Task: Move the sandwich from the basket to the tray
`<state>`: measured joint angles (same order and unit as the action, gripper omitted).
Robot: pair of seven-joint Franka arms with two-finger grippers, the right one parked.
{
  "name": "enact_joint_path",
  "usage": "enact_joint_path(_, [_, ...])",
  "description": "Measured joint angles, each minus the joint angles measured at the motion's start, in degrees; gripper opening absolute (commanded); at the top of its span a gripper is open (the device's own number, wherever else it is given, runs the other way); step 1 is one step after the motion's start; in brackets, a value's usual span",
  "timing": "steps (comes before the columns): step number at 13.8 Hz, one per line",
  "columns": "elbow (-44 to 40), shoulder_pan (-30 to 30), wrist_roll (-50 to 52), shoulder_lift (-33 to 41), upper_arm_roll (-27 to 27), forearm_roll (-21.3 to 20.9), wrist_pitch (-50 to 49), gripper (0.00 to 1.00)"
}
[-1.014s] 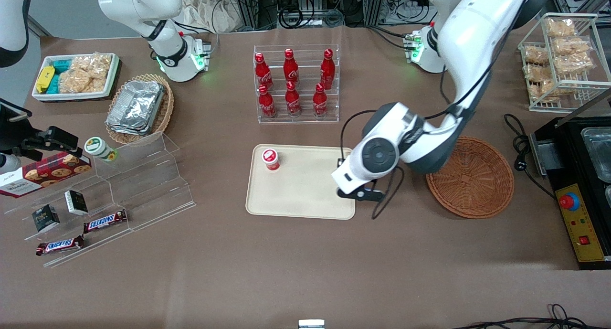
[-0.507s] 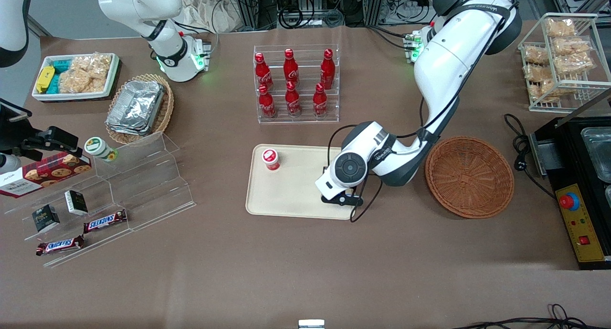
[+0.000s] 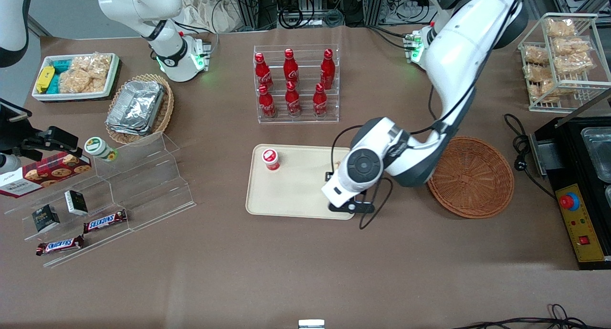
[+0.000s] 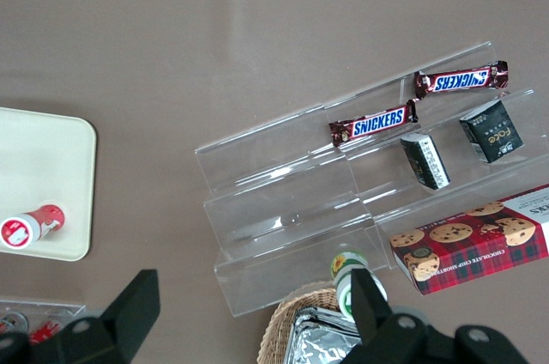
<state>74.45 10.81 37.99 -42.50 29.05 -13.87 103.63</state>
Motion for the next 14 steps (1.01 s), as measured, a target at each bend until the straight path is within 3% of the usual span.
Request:
enact_joint_path(4, [3.1, -5.4, -0.9, 11.7, -2.0, 0.4, -8.5, 0.91])
enact_joint_path(6, [11.7, -5.5, -3.1, 18.9, -5.7, 3.0, -4.3, 0.92])
enact_joint_path(10, [28.2, -5.6, -20.6, 34.7, -17.0, 8.8, -3.9, 0.95])
enact_joint_path(14, [26.9, -6.7, -32.0, 39.7, -24.0, 9.6, -9.4, 1.0])
